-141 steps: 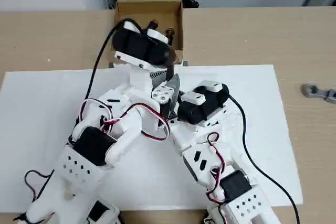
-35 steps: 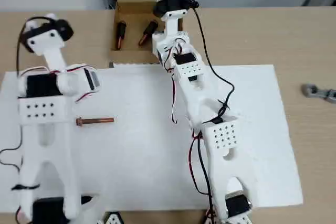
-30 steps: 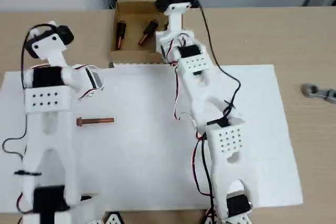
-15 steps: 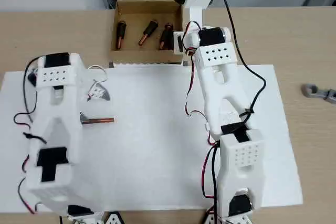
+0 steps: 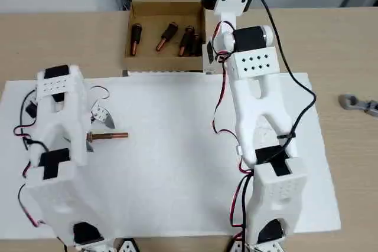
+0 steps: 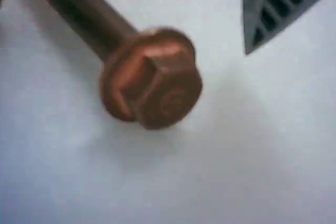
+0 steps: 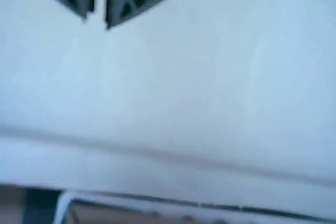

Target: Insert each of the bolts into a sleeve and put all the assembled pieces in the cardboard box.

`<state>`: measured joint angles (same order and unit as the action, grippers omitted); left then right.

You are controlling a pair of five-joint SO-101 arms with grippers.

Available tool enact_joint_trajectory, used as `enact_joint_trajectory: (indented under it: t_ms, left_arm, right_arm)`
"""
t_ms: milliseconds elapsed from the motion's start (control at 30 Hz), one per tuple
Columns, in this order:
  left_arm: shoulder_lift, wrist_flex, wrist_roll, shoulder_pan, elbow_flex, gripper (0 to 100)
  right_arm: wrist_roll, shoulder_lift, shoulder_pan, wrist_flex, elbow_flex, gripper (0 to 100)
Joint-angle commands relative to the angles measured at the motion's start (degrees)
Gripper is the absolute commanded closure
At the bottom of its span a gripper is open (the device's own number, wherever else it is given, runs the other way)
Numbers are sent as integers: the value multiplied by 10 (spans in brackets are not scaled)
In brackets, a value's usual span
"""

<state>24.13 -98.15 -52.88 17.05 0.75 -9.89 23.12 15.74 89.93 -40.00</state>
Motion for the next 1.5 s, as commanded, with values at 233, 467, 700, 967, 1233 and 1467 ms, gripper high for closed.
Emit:
enact_joint_trajectory:
  t_ms: [233,467,700,967,1233,1467]
  left_arm:
    - [109,73,9,2,24,840]
    - [117,29,74,2,86,994]
    - [116,-11,127,-7,114,995]
    - [57,-15,211,-38,116,995]
    - [-121,-15,295,-97,132,995]
    - [-191,-18,306,-84,131,995]
  right_arm:
    - [-4,-37,-7,54,-25,990]
    - [1,-60,-6,57,-24,995]
    - [2,-153,-1,63,13,995]
    - [23,-370,17,59,297,995]
    - [21,-620,13,-18,649,991]
    - [25,-844,12,-162,913,993]
